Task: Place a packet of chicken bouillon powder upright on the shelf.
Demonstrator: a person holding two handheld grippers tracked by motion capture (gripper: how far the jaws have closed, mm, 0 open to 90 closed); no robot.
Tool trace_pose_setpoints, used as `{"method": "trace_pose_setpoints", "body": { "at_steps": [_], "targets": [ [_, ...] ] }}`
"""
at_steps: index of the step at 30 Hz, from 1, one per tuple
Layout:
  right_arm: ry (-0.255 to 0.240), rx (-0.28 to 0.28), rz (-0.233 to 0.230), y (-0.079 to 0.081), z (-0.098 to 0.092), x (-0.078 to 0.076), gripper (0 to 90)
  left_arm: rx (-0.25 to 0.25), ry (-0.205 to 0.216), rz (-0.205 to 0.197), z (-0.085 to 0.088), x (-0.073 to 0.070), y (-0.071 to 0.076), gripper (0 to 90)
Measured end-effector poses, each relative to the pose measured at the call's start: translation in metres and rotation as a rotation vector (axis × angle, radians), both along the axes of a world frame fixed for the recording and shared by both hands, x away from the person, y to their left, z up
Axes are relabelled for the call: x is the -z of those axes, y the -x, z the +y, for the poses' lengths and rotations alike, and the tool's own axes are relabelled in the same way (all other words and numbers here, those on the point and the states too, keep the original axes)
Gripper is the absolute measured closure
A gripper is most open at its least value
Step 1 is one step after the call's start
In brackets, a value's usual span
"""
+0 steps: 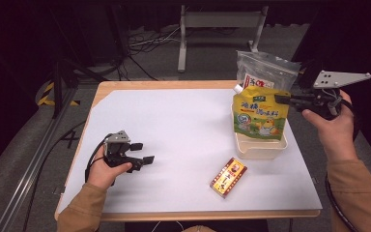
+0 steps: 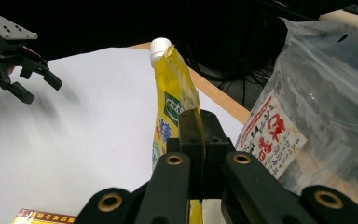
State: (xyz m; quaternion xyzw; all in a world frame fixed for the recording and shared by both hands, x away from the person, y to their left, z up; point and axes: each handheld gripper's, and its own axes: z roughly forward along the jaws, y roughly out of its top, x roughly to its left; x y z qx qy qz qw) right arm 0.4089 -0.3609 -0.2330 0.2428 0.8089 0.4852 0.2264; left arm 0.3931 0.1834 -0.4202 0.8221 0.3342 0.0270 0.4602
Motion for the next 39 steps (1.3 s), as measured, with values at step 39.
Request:
{"method": "trace_pose_setpoints", "body": {
  "at_steps": [39],
  "targets": [
    [-0.031, 0.117, 0.053, 0.005, -0.020, 0.059, 89.3, 0.045, -0.007, -0.017, -0.024, -0.006, -0.003, 17.4]
  ]
}}
